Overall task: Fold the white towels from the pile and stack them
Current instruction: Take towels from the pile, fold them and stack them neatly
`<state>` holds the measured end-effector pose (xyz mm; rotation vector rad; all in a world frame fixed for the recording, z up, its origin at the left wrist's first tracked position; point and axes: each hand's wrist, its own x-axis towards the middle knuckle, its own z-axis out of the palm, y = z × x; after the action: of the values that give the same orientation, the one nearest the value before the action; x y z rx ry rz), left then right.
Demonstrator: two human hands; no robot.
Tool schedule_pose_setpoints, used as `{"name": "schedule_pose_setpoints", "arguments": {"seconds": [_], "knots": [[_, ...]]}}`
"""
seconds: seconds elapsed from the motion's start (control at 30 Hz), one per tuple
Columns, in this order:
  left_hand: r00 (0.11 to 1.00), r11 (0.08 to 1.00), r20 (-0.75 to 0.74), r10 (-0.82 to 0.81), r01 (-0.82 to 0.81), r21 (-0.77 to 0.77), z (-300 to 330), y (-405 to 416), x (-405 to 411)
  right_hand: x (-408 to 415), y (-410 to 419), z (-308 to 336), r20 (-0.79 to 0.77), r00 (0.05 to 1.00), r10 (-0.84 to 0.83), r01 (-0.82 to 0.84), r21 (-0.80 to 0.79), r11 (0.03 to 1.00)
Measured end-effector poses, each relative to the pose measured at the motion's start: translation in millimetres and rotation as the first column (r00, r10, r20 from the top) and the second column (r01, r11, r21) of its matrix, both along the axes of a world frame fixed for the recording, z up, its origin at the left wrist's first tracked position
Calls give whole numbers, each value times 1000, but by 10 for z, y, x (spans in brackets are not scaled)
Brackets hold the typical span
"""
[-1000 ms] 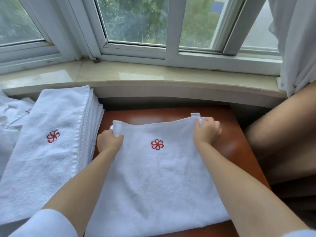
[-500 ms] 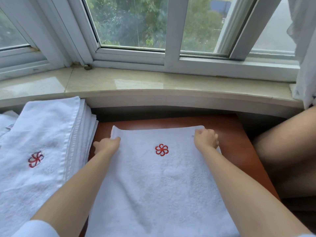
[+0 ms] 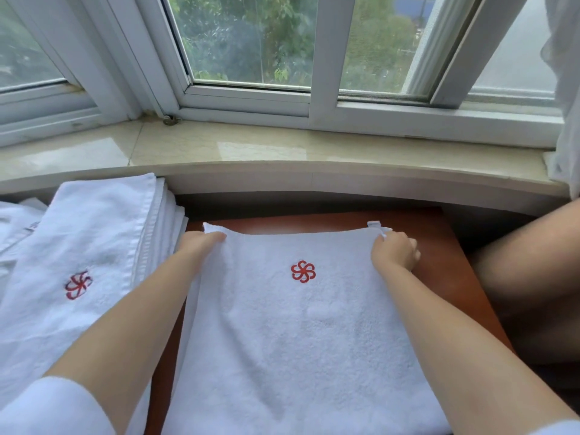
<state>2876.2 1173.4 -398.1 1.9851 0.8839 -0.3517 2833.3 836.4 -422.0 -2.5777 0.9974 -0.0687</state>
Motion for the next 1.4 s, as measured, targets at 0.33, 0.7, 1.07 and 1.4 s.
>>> {"name": "schedule_pose_setpoints", "arguments": {"seconds": [0.33,0.7,1.07,1.4], "knots": [[981,988,175,-85,60,141,420,144,-74,-100,-98,481,237,970,-54,14,168,986],[893,965,372,-254,206,164,1439,217,-676,-613,-205,1445,258,964,-66,-17,305,952],[774,809,337,-537,359,464,2106,285,-1427,-1331,-253,1980,271,962,18,-59,143,988],[724,825,496,-479,179,535,2466,469,-1739,-1664,-294,2466,532,845,-59,13,89,996]]}}
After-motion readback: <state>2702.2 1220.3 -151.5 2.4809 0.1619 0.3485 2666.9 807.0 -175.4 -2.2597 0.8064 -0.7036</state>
